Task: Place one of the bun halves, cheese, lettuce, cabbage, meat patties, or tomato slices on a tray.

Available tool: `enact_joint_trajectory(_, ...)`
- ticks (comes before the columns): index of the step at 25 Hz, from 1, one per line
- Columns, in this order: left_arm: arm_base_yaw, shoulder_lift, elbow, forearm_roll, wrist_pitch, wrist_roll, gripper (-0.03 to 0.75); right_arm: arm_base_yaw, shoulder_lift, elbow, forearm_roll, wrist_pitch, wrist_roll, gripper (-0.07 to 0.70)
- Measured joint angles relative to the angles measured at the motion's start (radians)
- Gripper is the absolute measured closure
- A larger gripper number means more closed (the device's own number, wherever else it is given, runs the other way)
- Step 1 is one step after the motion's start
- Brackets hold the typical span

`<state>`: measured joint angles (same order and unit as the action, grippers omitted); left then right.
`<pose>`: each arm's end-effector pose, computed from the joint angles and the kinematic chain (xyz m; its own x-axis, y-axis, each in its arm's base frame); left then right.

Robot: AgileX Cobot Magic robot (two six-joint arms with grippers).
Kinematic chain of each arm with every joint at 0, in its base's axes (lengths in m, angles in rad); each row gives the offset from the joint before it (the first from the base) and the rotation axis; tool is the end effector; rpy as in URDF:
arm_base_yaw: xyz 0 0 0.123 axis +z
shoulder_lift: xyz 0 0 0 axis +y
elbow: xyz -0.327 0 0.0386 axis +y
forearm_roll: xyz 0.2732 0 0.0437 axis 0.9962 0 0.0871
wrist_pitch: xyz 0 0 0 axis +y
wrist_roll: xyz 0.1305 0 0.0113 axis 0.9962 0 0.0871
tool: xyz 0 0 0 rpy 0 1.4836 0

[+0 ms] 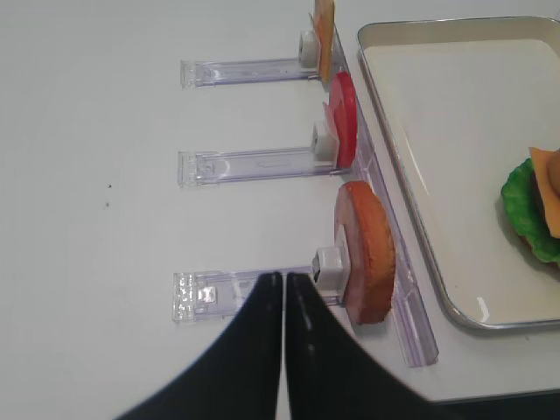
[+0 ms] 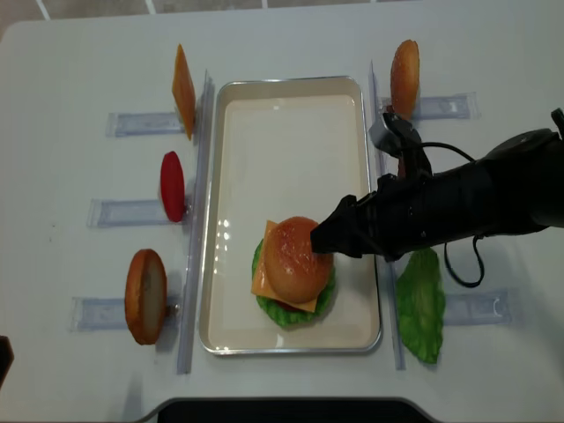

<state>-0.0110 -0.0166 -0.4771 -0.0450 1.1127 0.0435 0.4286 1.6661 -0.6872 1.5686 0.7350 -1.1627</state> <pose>0.0050 -0.0053 0.2577 -0.5055 0.0291 -0.8623 0.0577 0.9983 -0.0001 0.2537 0.2126 0.1668 -0.9236 -0.1006 -0.3698 -0.3552 0.5873 0.7273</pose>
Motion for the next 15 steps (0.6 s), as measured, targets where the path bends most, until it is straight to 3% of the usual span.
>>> enact_joint_trajectory(7, 0.000, 0.000, 0.000, 0.000, 0.000, 0.000, 0.715, 0.000, -0.087, -0.006, -0.042, -0.024, 0.072, 0.091)
enact_joint_trajectory(15, 0.000, 0.000, 0.000, 0.000, 0.000, 0.000, 0.715, 0.000, -0.153, -0.088, -0.190, -0.035, 0.229, 0.091)
